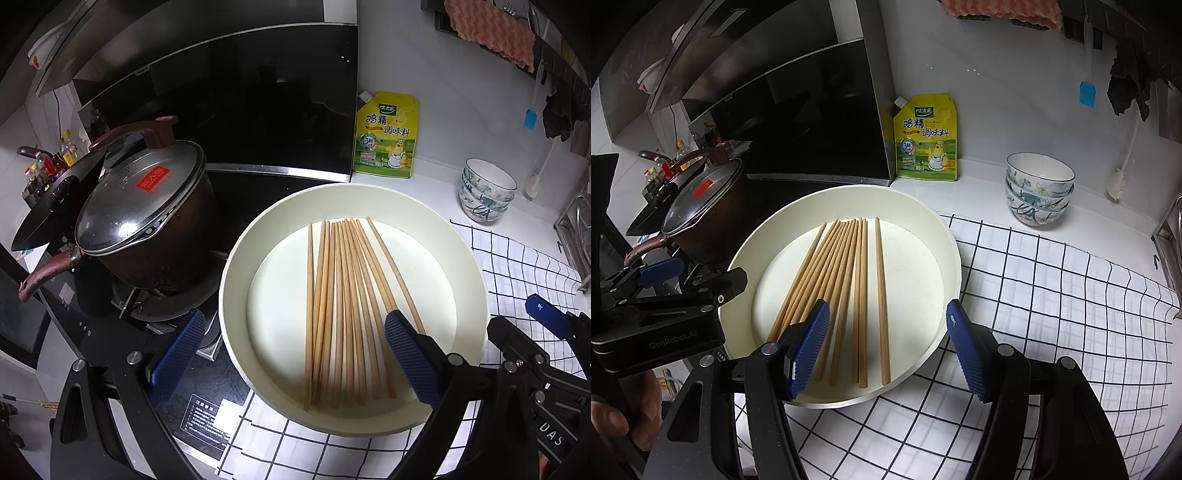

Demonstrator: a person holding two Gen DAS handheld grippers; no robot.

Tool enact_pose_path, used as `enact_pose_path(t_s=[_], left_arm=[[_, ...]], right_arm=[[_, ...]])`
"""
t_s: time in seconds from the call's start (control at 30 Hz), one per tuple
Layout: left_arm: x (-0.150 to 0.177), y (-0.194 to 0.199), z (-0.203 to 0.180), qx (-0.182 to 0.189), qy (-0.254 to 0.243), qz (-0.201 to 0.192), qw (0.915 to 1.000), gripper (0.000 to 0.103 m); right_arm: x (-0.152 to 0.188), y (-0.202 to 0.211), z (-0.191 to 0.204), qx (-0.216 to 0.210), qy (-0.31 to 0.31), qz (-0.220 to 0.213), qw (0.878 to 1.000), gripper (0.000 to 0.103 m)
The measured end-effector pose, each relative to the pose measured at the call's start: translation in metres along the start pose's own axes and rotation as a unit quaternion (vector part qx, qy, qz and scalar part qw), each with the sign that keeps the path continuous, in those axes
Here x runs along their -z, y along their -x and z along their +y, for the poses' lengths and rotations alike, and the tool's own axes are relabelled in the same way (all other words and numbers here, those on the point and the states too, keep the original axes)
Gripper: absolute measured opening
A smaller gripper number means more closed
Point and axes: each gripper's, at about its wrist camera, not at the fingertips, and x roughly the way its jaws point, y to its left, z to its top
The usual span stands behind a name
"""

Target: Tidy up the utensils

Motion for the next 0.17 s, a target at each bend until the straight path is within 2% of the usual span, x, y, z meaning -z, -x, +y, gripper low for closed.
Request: enact_pose_path(t_s=[0.17], left_arm=[[-0.0003,-0.0010,0.0007,-0.001,0.003,0.002,1.0000,0.096]], right_arm=[[-0.0001,-0.0003,0.0000,0.000,-0.001,0.000,1.000,0.063]])
